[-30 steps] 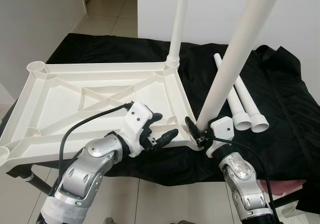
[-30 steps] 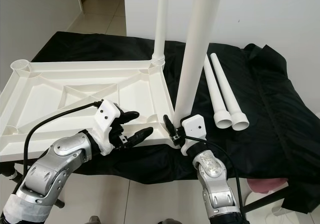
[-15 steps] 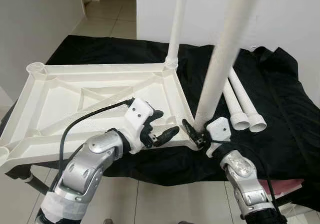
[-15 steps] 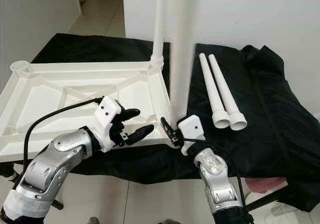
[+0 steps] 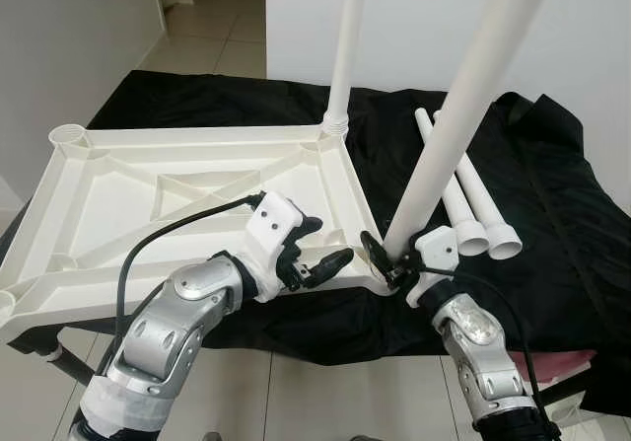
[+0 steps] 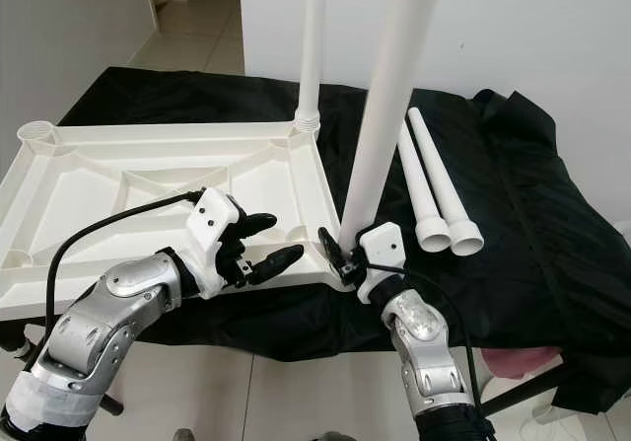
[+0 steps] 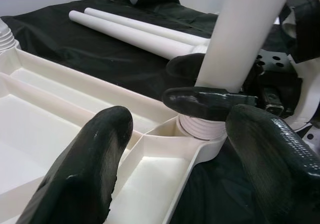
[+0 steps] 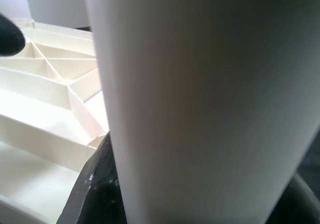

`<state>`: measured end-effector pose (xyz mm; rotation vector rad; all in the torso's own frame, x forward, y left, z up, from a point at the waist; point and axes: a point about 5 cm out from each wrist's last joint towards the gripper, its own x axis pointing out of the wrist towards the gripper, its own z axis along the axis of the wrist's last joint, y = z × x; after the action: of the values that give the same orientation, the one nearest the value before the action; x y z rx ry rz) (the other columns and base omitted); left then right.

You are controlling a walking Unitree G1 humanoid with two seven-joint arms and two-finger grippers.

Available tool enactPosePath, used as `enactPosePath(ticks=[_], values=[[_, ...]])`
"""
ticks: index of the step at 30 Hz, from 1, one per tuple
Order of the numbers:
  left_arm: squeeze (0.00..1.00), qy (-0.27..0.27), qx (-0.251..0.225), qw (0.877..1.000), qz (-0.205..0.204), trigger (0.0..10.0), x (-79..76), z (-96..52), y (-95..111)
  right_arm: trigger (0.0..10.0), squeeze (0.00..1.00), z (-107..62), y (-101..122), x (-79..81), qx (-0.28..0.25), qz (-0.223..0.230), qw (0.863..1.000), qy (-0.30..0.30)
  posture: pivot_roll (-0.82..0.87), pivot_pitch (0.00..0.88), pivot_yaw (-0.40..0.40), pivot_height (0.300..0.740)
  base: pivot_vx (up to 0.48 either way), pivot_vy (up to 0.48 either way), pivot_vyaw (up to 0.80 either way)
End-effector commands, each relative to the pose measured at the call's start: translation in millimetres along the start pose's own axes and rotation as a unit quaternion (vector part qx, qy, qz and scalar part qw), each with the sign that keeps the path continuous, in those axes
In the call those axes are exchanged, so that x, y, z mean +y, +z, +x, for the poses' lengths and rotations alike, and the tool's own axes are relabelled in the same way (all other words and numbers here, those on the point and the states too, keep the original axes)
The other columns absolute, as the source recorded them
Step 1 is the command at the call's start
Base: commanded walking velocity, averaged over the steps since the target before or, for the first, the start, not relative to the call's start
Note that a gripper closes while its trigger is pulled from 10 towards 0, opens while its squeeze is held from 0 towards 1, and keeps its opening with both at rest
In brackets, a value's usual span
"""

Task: Building children table

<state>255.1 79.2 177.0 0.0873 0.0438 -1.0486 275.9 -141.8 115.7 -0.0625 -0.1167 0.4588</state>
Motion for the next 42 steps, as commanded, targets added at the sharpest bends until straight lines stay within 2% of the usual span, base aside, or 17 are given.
enactPosePath(ticks=[1, 12, 13, 19, 25, 31, 35, 37, 39, 42], values=[[0.0, -0.005, -0.001, 1.0, 0.008, 10.0, 0.2, 1.0, 5, 10.0, 0.0, -7.1, -23, -1.8, 0.063, 0.032, 0.997, -0.011, 0.0, 0.025, -0.041, 0.74, 0.0, 0.0, 0.0], [0.0, -0.004, 0.0, 1.0, 0.006, 10.0, -0.1, 0.7, 5, 10.0, 0.0, -6.6, -27, -2.6, 0.078, 0.059, 0.995, -0.021, 0.01, 0.028, -0.044, 0.74, 0.0, 0.0, 0.0], [0.0, -0.004, 0.0, 1.0, 0.005, 10.0, -0.5, 0.5, 5, 10.0, 0.0, -7.4, -28, -3.7, 0.082, 0.073, 0.993, -0.031, 0.0, 0.032, -0.045, 0.74, 0.0, 0.0, 0.0], [0.0, -0.004, 0.0, 1.0, 0.003, 10.0, -0.8, 0.1, 5, 10.0, 0.0, -8.2, -30, -6.6, 0.091, 0.094, 0.99, -0.053, 0.0, 0.036, -0.046, 0.74, 0.0, 0.0, 0.0], [0.0, -0.004, 0.001, 1.0, 0.004, 10.0, -1.6, -0.1, 5, 10.0, 0.0, -8.2, -31, -3.4, 0.097, 0.068, 0.992, -0.043, 0.0, 0.039, -0.047, 0.74, 0.0, 0.0, 0.0], [0.0, -0.004, 0.001, 1.0, 0.002, 10.0, -2.2, -0.6, 4, 10.0, 0.0, -8.0, -31, 0.1, 0.099, 0.068, 0.991, -0.051, 0.0, 0.04, -0.051, 0.74, 0.0, 0.0, 0.0], [0.0, -0.003, 0.001, 1.0, 0.001, 10.0, -2.7, -0.6, 4, 10.0, 0.0, -2.0, -27, 0.4, 0.085, 0.074, 0.985, -0.129, 0.01, 0.039, -0.054, 0.74, 0.0, 0.0, 0.0], [0.0, -0.003, 0.0, 1.0, 0.001, 10.0, -2.6, -0.5, 4, 10.0, 0.0, -0.9, -26, 0.8, 0.083, 0.079, 0.983, -0.142, 0.01, 0.039, -0.054, 0.74, 0.0, 0.0, 0.0], [0.0, -0.001, 0.0, 1.0, 0.001, 10.0, -2.3, -0.3, 4, 10.0, 0.0, 2.5, -23, 1.8, 0.073, 0.083, 0.971, -0.214, 0.01, 0.039, -0.061, 0.74, 0.0, 0.0, 0.0], [0.0, 0.0, -0.001, 1.0, 0.0, 10.0, -2.4, 0.1, 4, 10.0, 0.0, 4.0, -23, 3.2, 0.071, 0.09, 0.959, -0.259, 0.01, 0.037, -0.065, 0.74, 0.0, 0.0, 0.0]])
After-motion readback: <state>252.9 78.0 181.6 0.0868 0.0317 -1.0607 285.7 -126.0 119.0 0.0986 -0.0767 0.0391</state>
